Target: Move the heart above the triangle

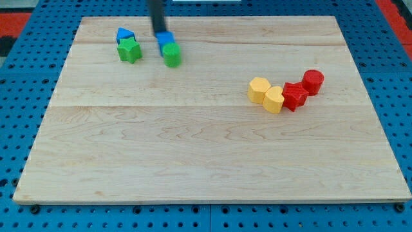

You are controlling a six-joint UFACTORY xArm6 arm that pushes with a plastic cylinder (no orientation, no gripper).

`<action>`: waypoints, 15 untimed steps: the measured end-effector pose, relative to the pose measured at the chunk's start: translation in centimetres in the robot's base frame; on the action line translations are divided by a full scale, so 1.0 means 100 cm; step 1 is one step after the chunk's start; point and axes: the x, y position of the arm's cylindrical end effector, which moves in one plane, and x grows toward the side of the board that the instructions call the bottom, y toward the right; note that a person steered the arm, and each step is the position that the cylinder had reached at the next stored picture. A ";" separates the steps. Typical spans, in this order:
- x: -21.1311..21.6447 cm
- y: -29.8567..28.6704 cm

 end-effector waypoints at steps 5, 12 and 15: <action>0.147 0.176; 0.258 0.212; 0.183 -0.024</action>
